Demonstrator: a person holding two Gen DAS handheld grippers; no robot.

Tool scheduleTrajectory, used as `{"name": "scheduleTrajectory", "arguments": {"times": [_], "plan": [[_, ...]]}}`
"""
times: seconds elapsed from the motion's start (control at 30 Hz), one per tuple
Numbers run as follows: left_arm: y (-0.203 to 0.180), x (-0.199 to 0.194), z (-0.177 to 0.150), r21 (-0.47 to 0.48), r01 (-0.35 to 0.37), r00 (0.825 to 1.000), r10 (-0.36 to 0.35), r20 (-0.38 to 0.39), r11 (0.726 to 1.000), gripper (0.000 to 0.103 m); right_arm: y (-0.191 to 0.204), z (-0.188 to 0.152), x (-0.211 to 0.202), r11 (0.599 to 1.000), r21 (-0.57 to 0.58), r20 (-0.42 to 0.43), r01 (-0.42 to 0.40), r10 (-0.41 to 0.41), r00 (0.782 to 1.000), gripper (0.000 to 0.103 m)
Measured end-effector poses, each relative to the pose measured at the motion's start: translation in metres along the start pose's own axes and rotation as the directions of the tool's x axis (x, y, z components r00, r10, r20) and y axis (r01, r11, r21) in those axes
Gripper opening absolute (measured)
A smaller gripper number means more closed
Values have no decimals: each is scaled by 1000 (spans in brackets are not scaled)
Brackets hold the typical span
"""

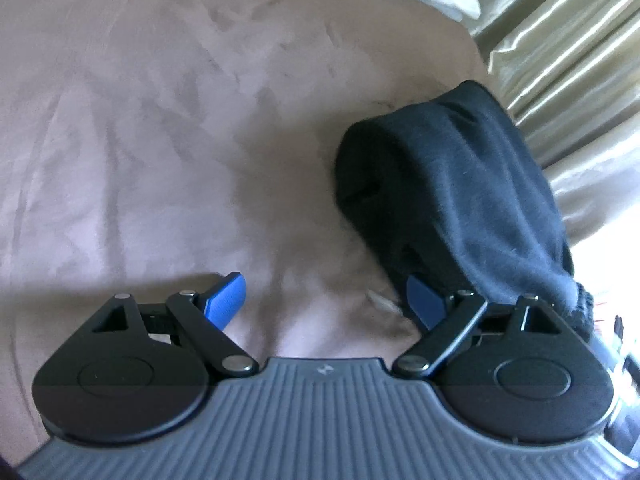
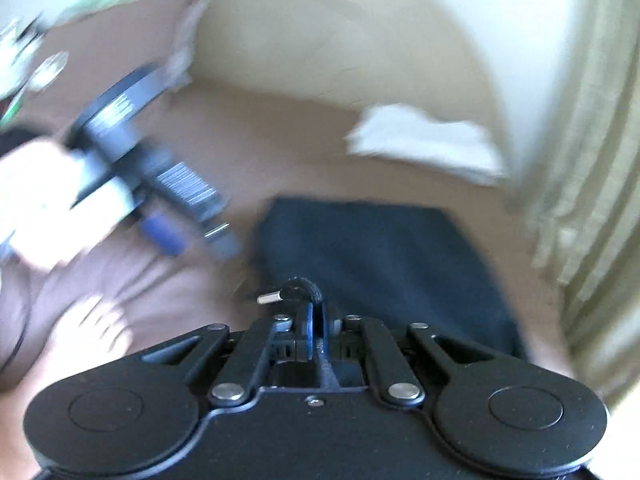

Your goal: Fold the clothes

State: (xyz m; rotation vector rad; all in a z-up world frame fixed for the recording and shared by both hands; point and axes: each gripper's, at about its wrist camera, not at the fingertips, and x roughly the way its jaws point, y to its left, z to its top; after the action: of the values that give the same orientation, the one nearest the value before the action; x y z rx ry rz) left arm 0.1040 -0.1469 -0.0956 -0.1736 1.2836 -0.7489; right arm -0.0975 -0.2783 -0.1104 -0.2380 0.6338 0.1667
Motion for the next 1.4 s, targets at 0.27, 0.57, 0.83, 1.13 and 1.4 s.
{"name": "scheduleTrajectory", "arguments": {"times": [0.27,0.57,0.83,1.13,1.4], "plan": [[-19,-2,-9,38,5,1000,-5,13,999,88,-71,-27,20,933,311,-112,181,-153,982,5],[-65,-31,-16,219,-27,990,-5,141,975,88,-123,-8,32,833,519,-143,191,-136,980,9],[-74,-21,-19,286,-72,991,37,125,956,88,-144,-11,36,787,506,-242,353,-263,934,34],[-103,-5,63,432,-172,981,116,152,885,90,-182,-85,-34,445,890,-64,102,-100,993,67],[-71,12,84,422,-199,978,156,135,885,96,-190,-163,-14,-24,999,30,-26,160,987,86]]}}
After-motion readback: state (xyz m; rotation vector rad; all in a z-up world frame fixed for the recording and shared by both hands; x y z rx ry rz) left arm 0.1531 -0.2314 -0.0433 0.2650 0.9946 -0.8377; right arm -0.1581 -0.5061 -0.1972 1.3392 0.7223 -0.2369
